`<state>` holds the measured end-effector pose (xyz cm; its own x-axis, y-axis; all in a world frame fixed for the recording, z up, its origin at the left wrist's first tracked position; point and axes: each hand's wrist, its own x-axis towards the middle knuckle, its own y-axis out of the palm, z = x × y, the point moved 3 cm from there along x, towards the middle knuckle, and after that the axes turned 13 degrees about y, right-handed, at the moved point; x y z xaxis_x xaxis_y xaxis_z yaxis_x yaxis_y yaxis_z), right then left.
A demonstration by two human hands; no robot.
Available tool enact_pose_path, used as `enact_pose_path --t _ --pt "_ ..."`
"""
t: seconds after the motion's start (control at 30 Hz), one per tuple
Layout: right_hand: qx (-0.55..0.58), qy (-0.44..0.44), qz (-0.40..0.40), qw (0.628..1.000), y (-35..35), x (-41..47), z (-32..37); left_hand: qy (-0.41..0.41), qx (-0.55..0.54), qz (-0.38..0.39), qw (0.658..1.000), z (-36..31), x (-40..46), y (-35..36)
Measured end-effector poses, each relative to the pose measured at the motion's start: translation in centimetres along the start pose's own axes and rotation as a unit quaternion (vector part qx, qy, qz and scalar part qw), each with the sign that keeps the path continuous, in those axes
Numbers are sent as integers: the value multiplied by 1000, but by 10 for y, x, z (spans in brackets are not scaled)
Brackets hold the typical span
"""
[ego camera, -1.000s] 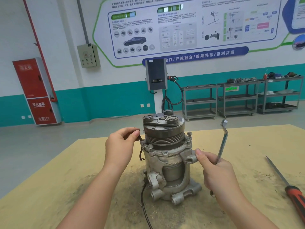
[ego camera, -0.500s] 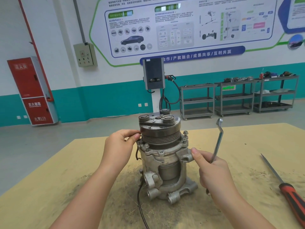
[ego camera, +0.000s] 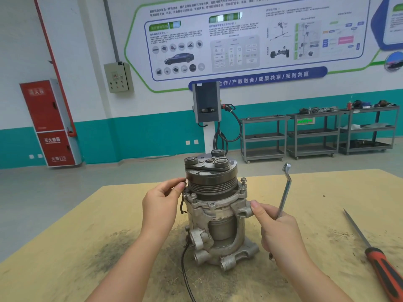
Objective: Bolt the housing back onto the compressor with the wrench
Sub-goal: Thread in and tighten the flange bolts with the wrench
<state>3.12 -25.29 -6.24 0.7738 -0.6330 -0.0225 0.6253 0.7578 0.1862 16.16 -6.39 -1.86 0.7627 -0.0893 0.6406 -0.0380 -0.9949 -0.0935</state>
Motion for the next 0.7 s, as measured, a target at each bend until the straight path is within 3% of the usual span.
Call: enact_pose_path --t 0.2,0.7 --pt "8 9 -6 1000 -2 2 -4 -76 -54 17 996 2 10 1" --pt "24 17 1 1000 -3 6 -7 -39 -22 22 999 -2 4 0"
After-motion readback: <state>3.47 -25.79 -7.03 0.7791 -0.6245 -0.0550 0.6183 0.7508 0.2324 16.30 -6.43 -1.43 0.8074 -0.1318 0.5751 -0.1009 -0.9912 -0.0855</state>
